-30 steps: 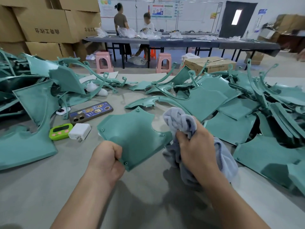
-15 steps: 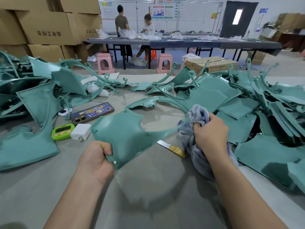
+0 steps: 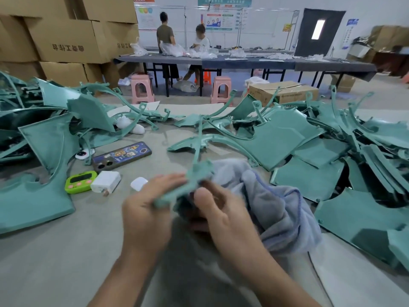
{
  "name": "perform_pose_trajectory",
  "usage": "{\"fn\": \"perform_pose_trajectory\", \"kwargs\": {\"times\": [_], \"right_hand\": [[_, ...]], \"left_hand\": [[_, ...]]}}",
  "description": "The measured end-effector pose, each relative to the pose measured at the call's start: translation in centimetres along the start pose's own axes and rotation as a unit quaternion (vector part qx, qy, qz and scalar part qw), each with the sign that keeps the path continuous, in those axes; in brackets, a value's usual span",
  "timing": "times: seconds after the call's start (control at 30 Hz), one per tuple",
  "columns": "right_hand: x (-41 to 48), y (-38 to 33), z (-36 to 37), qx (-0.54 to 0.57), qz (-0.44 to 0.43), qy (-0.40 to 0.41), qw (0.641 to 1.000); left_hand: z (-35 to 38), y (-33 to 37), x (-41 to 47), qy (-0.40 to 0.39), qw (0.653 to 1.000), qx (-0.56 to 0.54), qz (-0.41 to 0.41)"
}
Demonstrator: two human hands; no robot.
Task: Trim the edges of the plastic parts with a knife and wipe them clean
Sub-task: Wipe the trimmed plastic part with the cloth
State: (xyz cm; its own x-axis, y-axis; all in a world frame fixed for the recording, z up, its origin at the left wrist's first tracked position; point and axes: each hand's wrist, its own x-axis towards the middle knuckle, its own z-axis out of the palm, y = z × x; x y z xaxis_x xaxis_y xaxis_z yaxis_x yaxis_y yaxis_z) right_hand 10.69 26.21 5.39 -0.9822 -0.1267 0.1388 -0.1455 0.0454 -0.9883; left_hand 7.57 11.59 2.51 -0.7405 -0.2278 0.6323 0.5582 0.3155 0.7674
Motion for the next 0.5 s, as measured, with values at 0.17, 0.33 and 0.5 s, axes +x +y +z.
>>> {"fn": "perform_pose_trajectory", "kwargs": {"times": [0.17,0.33,0.5], "right_hand": [[1.6,0.3,-2.0,0.428,0.193,0.037,0.882],[2.9,1.7,-4.3,0.306,0.219,0.114,0.92],[3.0,2.7,-4.3,0.216,0.198,0.103,0.95]], "left_hand": [[1.4,0.2,-0.8,-0.192,0.967,0.148,0.082],[0.8,0.6,-1.0,-0.217,0.972,0.05,-0.072],[1.2,0.3,-0.4,-0.107,0.959,-0.106,-0.24]]}}
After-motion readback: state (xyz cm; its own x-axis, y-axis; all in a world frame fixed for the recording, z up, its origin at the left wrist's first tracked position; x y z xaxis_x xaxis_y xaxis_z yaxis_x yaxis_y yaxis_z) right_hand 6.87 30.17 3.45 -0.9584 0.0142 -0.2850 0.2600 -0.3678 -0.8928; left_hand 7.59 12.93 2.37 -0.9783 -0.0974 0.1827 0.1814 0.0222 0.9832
